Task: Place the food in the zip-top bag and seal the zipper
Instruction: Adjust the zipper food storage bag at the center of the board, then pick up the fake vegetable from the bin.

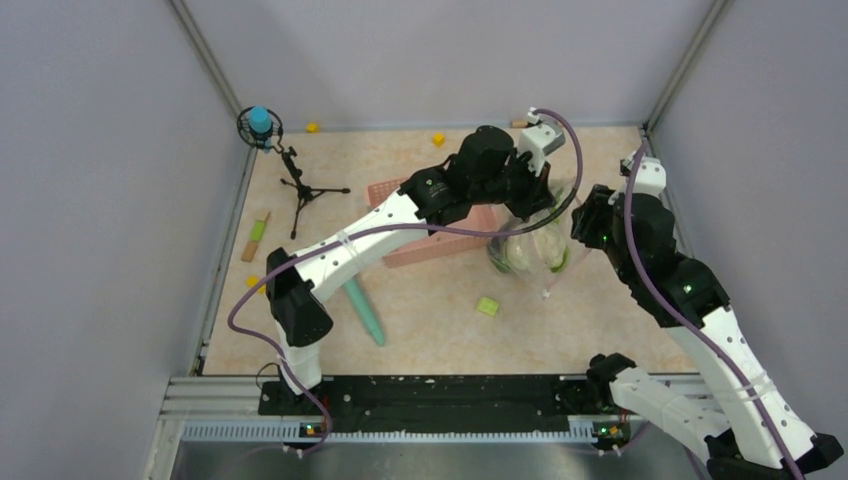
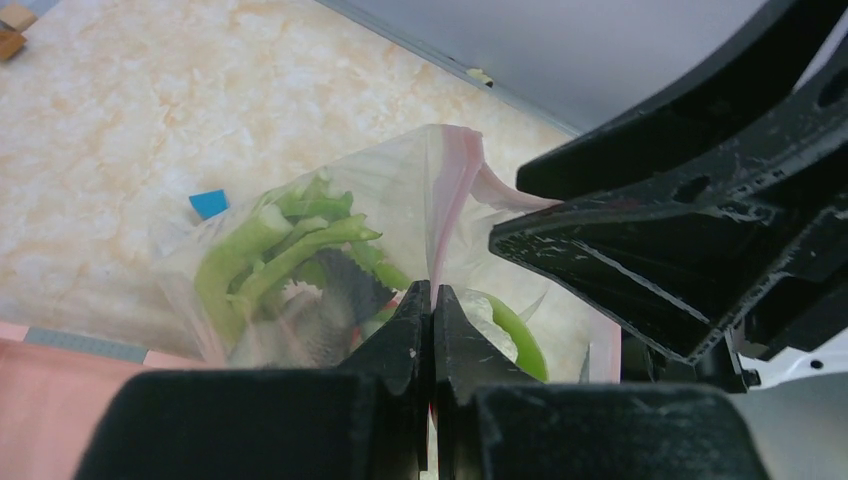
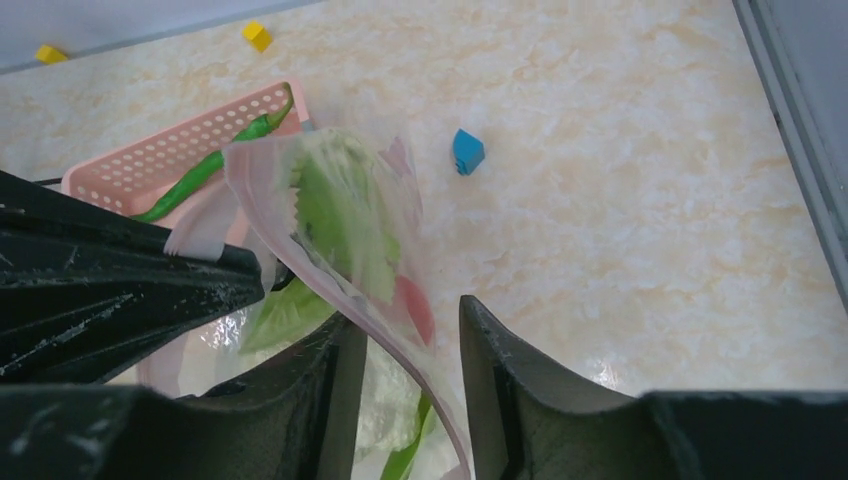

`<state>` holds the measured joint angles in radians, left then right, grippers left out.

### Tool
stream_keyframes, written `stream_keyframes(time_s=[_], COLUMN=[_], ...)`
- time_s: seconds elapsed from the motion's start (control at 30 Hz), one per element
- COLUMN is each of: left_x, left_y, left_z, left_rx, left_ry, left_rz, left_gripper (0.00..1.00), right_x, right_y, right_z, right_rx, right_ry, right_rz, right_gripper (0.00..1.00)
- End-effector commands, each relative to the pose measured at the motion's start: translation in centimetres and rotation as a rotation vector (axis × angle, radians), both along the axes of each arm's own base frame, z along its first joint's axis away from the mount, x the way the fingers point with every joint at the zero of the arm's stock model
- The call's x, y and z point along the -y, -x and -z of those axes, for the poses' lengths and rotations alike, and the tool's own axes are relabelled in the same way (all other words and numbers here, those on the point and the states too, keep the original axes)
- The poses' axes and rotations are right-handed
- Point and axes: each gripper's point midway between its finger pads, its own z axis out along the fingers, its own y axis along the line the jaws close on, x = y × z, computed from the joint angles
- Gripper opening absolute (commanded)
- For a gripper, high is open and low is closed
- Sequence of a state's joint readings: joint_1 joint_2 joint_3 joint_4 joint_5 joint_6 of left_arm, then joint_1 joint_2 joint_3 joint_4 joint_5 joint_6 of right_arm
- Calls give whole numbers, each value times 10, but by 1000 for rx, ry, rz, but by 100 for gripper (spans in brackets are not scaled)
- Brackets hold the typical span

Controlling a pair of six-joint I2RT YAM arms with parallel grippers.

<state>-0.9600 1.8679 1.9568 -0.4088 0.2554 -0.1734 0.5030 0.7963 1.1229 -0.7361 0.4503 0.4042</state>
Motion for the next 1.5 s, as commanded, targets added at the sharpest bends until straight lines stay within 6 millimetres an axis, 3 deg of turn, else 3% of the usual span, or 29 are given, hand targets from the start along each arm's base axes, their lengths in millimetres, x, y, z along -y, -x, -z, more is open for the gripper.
stream_keyframes(time_s=[0.0,0.1,0.13,0.17,0.23,0.27,0.3,0.43,0.63,0.73,0.8,0.97,1.13,1.27,1.47], left_x=[1,0,0,0,-3,-5,-9,-43,-125,-157,-173,-189,-191,-188,-187], left_y=[12,16,17,16,15,17,17,-5,-59,-85,-109,-166,-199,-213,-211], left_z=[-28,-30,-30,-32,-37,-40,-45,-61,-68,-54,-32,45,111,135,163], left_rx=[65,73,74,71,47,48,55,120,101,120,134,149,240,220,277], left_ry=[44,40,38,39,46,51,54,50,154,156,112,-54,-239,-296,-406], left_rz=[94,118,121,116,90,90,78,-83,-230,-240,-266,-253,-165,-150,-96], left_gripper=[0,0,7,20,54,80,95,97,97,97,97,93,96,97,96], right_x=[-5,-8,-7,-5,5,12,17,18,30,34,35,31,28,33,36], right_y=[-8,-13,-14,-15,-17,-17,-17,-17,-8,-6,-7,-13,-15,-15,-13], right_z=[-29,-31,-34,-37,-47,-52,-55,-63,-70,-71,-70,-59,-53,-53,-54], right_rx=[86,95,101,105,107,105,99,93,99,102,98,67,51,77,86], right_ry=[-9,-14,-23,-35,-56,-57,-56,-68,-77,-73,-64,-42,-29,-26,-26], right_rz=[-26,-25,-13,10,91,136,170,190,244,258,265,258,245,265,275], right_gripper=[36,6,0,0,0,0,0,0,0,0,0,0,0,0,0])
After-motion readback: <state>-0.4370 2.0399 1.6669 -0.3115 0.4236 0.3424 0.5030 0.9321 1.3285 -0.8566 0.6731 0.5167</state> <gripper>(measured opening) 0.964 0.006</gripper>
